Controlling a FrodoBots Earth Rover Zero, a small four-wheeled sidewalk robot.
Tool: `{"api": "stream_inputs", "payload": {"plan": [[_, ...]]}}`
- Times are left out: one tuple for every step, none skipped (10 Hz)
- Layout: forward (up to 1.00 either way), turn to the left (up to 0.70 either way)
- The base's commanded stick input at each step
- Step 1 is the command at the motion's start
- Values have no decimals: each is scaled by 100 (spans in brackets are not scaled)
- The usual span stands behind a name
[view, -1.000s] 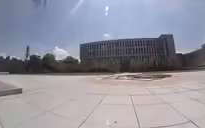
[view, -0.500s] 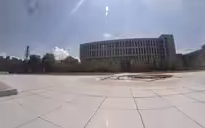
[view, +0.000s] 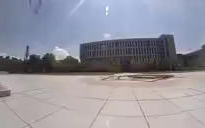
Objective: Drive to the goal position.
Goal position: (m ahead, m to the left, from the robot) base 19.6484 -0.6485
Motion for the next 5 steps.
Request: {"api": "stream_inputs", "payload": {"plan": [[50, 1], [50, 1], [50, 1], [50, 1], [50, 1]]}}
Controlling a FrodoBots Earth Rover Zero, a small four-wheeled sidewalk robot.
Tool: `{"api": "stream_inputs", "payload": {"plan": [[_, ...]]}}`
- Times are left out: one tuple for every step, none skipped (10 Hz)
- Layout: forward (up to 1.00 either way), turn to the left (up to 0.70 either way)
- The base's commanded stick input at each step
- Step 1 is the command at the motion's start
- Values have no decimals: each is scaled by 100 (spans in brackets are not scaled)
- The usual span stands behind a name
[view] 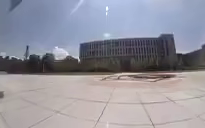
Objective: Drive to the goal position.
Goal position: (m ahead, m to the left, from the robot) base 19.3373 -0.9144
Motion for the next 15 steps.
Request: {"api": "stream_inputs", "payload": {"plan": [[50, 1], [50, 1], [50, 1], [50, 1], [50, 1], [50, 1], [50, 1], [50, 1], [50, 1], [50, 1], [50, 1], [50, 1], [50, 1], [50, 1], [50, 1]]}}
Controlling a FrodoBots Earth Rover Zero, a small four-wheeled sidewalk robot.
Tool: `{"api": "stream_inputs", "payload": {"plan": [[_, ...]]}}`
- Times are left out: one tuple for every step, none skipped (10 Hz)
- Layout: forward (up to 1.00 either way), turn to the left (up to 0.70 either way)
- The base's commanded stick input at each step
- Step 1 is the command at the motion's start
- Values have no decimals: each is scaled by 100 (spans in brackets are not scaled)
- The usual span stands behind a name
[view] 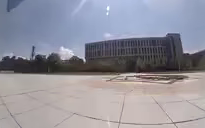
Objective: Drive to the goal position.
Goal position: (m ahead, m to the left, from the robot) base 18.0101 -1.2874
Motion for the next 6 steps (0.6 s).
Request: {"api": "stream_inputs", "payload": {"plan": [[50, 1], [50, 1], [50, 1], [50, 1], [50, 1], [50, 1]]}}
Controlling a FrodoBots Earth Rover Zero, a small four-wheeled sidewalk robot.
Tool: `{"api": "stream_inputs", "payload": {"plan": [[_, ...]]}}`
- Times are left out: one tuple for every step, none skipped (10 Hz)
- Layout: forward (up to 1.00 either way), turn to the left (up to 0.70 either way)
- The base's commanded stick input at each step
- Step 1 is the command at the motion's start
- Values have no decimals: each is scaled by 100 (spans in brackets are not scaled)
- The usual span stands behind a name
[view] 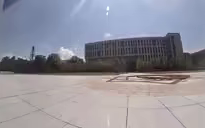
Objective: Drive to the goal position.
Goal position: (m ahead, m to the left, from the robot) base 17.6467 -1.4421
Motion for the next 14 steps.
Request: {"api": "stream_inputs", "payload": {"plan": [[50, 1], [50, 1], [50, 1], [50, 1], [50, 1], [50, 1], [50, 1], [50, 1], [50, 1], [50, 1], [50, 1], [50, 1], [50, 1], [50, 1]]}}
